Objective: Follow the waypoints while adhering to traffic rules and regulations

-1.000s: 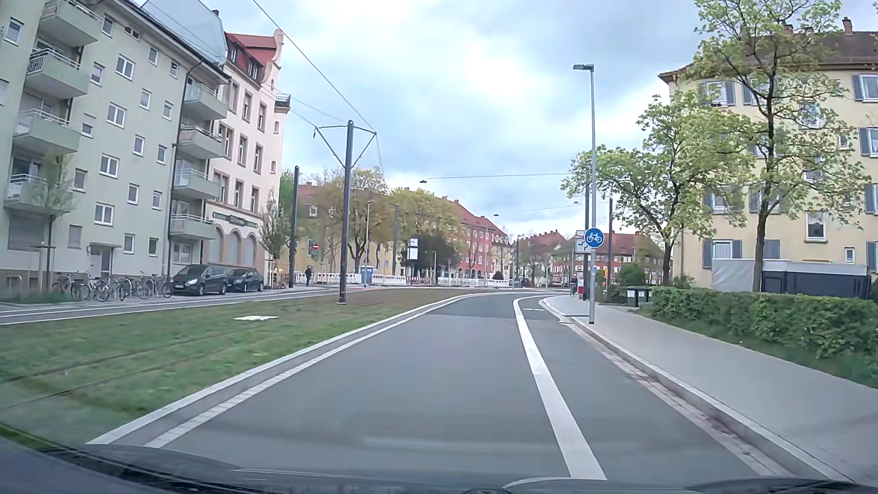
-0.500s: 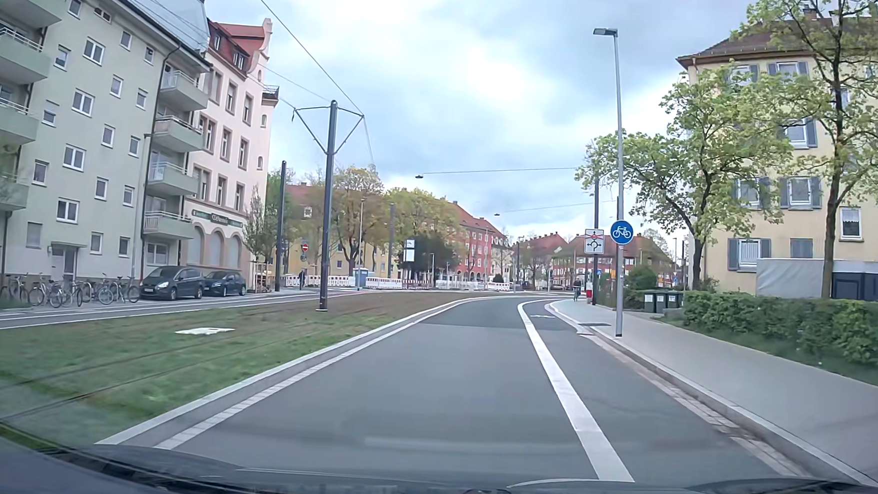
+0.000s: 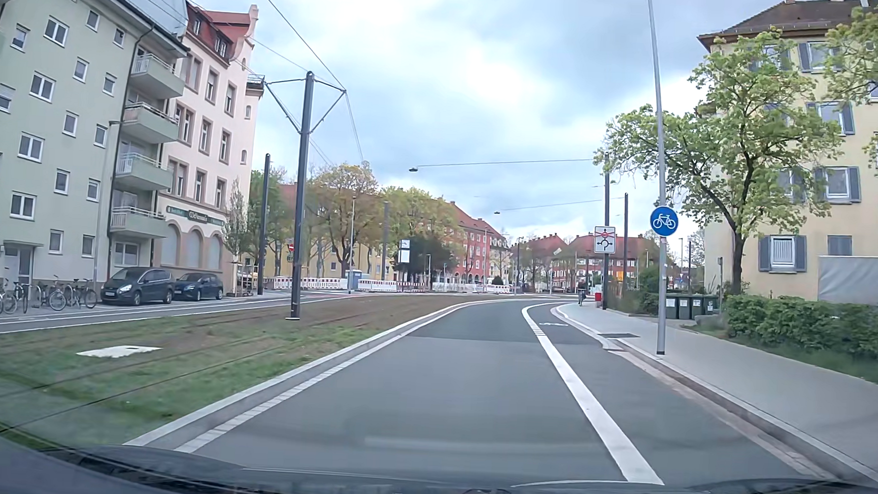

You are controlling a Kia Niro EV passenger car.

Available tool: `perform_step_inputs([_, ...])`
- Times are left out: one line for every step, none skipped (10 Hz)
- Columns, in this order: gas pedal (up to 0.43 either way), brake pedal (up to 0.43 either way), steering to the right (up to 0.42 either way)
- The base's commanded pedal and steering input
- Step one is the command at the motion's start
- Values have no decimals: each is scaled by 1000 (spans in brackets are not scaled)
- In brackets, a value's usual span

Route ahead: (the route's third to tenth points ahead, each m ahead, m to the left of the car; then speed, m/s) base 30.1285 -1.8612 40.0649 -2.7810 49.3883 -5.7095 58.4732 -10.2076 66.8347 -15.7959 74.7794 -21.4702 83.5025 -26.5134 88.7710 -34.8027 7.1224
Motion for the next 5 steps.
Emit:
perform_step_inputs([177,0,10])
perform_step_inputs([177,0,14])
perform_step_inputs([177,0,16])
perform_step_inputs([177,0,16])
perform_step_inputs([177,0,16])
